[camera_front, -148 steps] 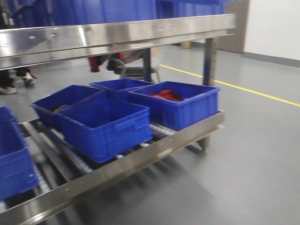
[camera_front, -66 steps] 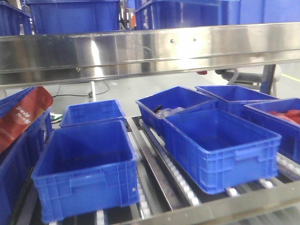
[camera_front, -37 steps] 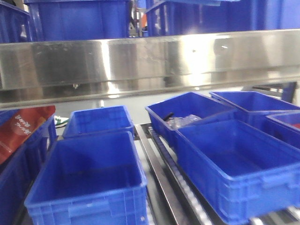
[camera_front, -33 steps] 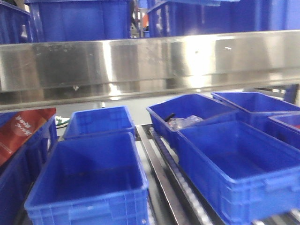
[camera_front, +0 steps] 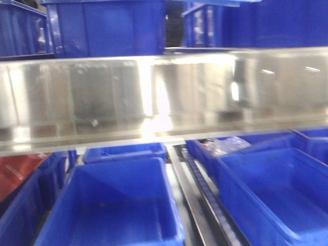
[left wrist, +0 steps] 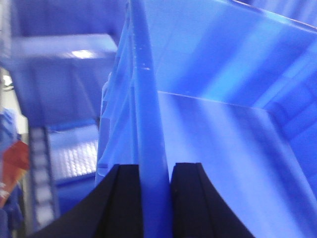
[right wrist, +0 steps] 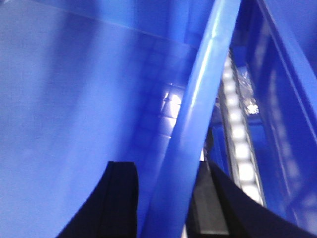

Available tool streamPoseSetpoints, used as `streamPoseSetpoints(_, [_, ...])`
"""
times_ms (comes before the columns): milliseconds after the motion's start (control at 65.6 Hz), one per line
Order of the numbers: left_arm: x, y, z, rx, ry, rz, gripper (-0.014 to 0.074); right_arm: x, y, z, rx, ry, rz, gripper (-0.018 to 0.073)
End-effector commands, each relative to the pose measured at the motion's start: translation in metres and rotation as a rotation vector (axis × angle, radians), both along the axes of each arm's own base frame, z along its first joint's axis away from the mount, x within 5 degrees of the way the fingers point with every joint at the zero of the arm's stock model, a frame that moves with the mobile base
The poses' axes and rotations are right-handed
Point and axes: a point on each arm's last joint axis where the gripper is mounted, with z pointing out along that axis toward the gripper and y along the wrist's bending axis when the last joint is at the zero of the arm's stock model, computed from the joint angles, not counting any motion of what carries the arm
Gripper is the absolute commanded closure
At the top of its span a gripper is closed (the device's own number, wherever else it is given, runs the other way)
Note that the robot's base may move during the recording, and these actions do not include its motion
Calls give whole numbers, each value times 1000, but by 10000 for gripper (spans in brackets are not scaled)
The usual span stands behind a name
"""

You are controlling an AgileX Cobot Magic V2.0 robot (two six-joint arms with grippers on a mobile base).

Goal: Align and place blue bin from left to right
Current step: 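Raise the held blue bin up to the upper shelf level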

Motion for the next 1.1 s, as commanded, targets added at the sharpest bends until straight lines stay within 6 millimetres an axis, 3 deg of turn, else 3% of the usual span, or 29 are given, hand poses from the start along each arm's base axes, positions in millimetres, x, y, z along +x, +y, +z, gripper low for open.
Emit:
streamPoseSetpoints(0, [-5,3,25,-29,-196,20,708,-5,-2,16,-13,-109,29,712])
streamPoseSetpoints(1082, [-5,3,25,-29,-196,20,708,-5,-2,16,-13,-109,29,712])
